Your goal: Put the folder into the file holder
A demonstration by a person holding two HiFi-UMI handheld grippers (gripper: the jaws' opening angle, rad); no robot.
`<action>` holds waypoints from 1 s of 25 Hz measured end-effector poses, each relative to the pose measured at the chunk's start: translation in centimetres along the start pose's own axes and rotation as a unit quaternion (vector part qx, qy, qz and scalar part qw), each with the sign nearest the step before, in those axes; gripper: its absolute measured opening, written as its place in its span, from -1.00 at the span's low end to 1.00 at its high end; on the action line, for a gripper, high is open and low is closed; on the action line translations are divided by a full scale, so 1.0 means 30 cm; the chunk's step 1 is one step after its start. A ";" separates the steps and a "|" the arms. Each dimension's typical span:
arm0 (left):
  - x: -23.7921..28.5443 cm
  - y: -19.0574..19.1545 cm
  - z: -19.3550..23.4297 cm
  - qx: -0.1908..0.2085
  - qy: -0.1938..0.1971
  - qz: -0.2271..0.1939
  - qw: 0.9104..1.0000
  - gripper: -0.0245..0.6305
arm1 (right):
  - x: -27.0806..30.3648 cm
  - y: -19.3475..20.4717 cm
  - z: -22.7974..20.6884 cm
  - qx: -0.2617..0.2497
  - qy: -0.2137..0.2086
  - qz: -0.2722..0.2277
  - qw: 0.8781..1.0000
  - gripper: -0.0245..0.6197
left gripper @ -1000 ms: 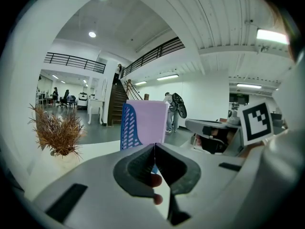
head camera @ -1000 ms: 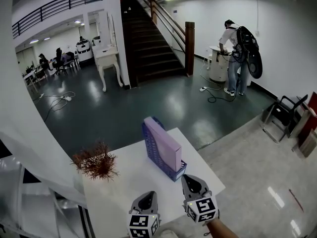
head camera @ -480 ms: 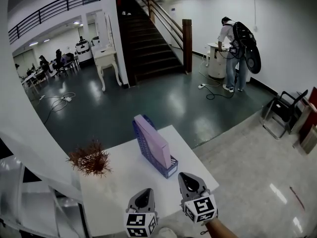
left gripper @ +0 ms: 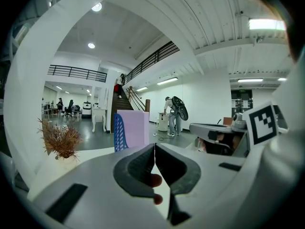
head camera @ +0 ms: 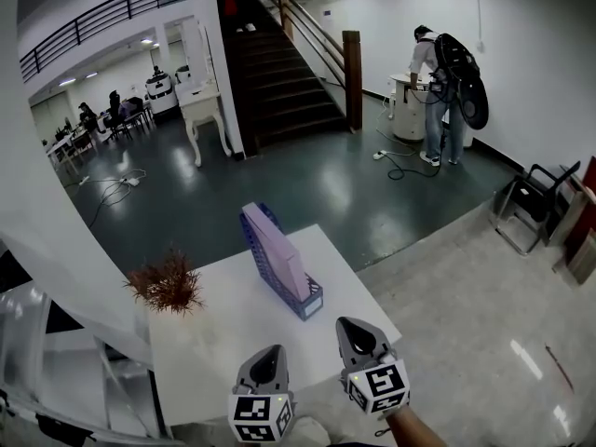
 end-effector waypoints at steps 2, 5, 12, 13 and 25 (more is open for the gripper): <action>-0.019 0.007 -0.022 0.003 -0.002 -0.002 1.000 -0.91 | -0.033 0.009 -0.003 0.003 -0.002 -0.002 1.000 -0.92; -0.053 0.006 -0.064 0.005 -0.006 -0.006 1.000 -0.91 | -0.091 0.014 -0.010 0.008 0.000 -0.002 1.000 -0.92; -0.125 -0.016 -0.150 0.014 -0.016 -0.018 1.000 -0.91 | -0.200 -0.001 -0.022 0.036 -0.011 -0.014 0.999 -0.92; -0.135 -0.021 -0.160 0.016 -0.017 -0.021 1.000 -0.91 | -0.214 -0.006 -0.025 0.038 -0.013 -0.018 0.999 -0.92; -0.242 -0.022 -0.260 0.014 -0.031 -0.038 0.999 -0.91 | -0.351 -0.047 -0.029 0.022 -0.016 -0.031 0.999 -0.92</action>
Point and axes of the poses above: the fingertips, and each gripper's own axes: x forward along the fingers, z to its left, y out of its underside, the point moved 3 cm from there along -x, backward along the fingers, and after that the axes turned 6 degrees about z, right-handed, at the moved point
